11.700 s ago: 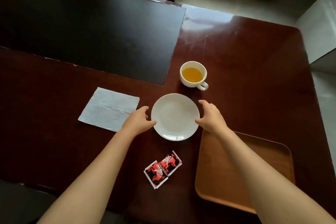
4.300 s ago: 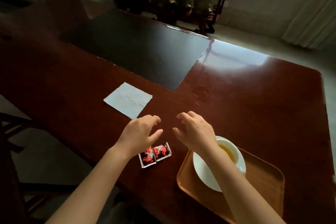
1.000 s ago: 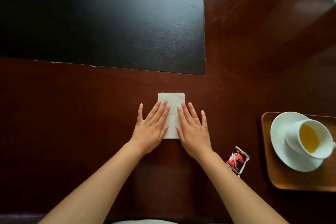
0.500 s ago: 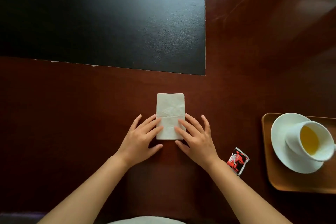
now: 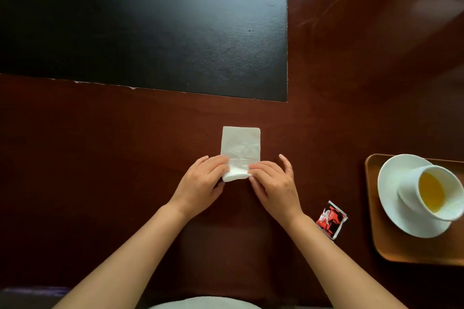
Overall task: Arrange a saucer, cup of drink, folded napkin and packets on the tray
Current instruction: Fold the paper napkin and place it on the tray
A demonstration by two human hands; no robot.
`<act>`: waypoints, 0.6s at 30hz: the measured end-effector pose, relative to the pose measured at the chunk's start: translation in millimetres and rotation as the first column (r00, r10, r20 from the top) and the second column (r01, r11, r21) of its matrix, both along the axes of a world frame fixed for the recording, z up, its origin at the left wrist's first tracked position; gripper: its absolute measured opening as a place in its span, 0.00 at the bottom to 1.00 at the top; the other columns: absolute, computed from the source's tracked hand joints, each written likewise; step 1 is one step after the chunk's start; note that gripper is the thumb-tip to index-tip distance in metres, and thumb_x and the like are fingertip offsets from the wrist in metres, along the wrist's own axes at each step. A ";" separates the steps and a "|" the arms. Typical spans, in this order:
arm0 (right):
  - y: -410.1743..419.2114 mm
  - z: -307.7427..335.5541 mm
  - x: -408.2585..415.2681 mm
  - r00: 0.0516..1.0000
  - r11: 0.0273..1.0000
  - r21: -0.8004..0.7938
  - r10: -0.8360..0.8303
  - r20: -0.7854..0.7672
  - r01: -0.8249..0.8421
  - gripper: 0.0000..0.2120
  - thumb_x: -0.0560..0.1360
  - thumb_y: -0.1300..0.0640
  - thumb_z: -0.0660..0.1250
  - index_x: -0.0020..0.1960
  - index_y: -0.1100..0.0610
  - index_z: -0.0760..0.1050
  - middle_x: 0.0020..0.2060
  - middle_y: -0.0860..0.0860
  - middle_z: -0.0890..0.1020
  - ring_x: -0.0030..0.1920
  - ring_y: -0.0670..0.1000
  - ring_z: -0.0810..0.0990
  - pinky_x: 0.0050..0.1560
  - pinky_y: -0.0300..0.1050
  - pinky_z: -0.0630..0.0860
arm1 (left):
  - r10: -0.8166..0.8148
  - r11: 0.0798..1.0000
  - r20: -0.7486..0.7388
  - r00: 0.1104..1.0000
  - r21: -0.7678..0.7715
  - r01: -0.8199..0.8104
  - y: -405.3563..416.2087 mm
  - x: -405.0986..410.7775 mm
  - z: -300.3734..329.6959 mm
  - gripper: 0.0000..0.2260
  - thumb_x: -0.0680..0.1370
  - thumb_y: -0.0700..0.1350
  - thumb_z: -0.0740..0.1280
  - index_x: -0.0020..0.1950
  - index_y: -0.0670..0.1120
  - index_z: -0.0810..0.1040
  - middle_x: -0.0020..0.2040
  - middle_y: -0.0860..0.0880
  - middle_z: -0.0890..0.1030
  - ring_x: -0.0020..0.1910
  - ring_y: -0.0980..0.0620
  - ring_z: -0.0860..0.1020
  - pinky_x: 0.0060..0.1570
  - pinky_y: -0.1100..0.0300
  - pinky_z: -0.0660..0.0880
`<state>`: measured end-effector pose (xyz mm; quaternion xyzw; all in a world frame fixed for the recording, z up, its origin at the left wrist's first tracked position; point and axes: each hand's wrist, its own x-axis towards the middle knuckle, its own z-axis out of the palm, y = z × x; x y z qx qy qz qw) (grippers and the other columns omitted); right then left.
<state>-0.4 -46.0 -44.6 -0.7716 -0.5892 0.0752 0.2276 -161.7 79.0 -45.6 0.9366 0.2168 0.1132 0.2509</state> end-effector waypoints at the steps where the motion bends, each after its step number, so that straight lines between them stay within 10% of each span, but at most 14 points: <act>1: 0.4 0.6 1.0 1.000 1.000 -0.007 -0.007 -0.017 0.007 0.07 0.75 0.53 0.64 0.44 0.54 0.79 0.47 0.48 0.84 0.51 0.49 0.81 0.69 0.56 0.58 | 0.025 1.000 0.040 0.999 -0.014 -0.024 0.1 2.9 1.4 0.07 0.69 0.33 0.68 0.46 0.40 0.79 0.54 0.43 0.82 0.55 0.46 0.80 0.54 0.55 0.75; 8: 3.4 1.9 12.6 0.998 0.994 -0.111 -0.015 -0.064 0.008 0.17 0.65 0.55 0.76 0.53 0.55 0.79 0.54 0.50 0.83 0.61 0.53 0.77 0.68 0.60 0.59 | 0.375 0.897 0.045 0.926 -0.270 -0.350 0.7 18.1 3.0 0.04 0.73 0.38 0.69 0.47 0.43 0.77 0.43 0.47 0.84 0.44 0.47 0.82 0.40 0.56 0.77; 13: 24.8 4.2 12.7 0.968 0.975 -0.046 -0.222 -0.112 0.218 0.02 0.71 0.61 0.71 0.43 0.58 0.80 0.40 0.52 0.84 0.48 0.55 0.81 0.62 0.58 0.65 | 0.496 0.783 0.018 0.868 -0.443 -0.438 8.4 27.9 5.6 0.06 0.75 0.41 0.68 0.50 0.45 0.75 0.44 0.47 0.83 0.45 0.51 0.82 0.41 0.63 0.76; 18: 49.3 6.3 15.9 0.949 0.953 -0.121 -0.293 -0.116 0.279 0.08 0.73 0.58 0.68 0.39 0.61 0.73 0.30 0.54 0.77 0.34 0.55 0.76 0.54 0.52 0.67 | 0.440 0.803 0.015 0.898 -0.455 -0.385 10.5 27.3 7.2 0.17 0.68 0.41 0.68 0.57 0.46 0.76 0.46 0.49 0.82 0.48 0.52 0.79 0.52 0.57 0.73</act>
